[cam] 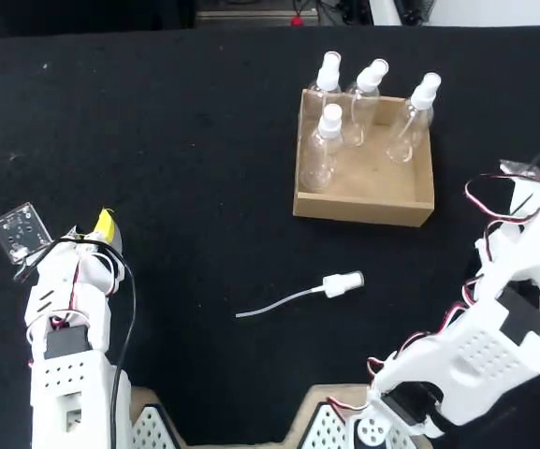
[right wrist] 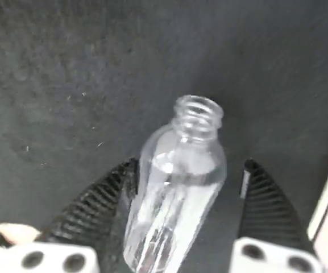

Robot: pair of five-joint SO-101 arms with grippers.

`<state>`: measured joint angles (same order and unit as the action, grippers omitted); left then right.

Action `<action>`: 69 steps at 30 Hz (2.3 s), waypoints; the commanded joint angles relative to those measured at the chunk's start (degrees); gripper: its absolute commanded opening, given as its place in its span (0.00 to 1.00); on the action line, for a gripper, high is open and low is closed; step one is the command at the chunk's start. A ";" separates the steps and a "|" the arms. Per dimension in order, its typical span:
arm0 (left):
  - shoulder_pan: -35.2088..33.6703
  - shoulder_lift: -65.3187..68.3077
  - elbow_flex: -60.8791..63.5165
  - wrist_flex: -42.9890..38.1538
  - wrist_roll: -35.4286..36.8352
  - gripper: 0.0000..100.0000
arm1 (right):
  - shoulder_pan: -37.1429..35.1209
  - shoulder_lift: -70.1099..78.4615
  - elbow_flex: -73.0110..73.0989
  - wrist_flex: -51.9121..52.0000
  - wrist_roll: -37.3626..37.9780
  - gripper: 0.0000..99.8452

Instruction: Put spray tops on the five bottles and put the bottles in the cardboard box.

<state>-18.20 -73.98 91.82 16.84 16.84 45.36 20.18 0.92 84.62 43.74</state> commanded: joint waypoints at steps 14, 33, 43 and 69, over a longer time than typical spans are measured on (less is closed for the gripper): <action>-0.13 -0.79 -1.01 -1.14 0.09 0.18 | 0.97 -1.01 7.52 -0.70 -6.77 0.25; -0.40 -0.79 -1.01 -1.23 0.09 0.18 | 1.32 -0.57 -0.13 -7.82 -8.88 0.15; -0.40 -0.79 -1.01 -1.23 0.09 0.18 | -0.44 -0.57 -0.84 -3.52 -0.26 0.28; -0.22 -0.79 -1.01 -1.23 0.09 0.18 | -4.31 12.00 -14.37 -2.11 -8.70 0.28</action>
<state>-18.20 -73.98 91.82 16.84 16.84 41.23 31.43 -6.37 78.90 36.09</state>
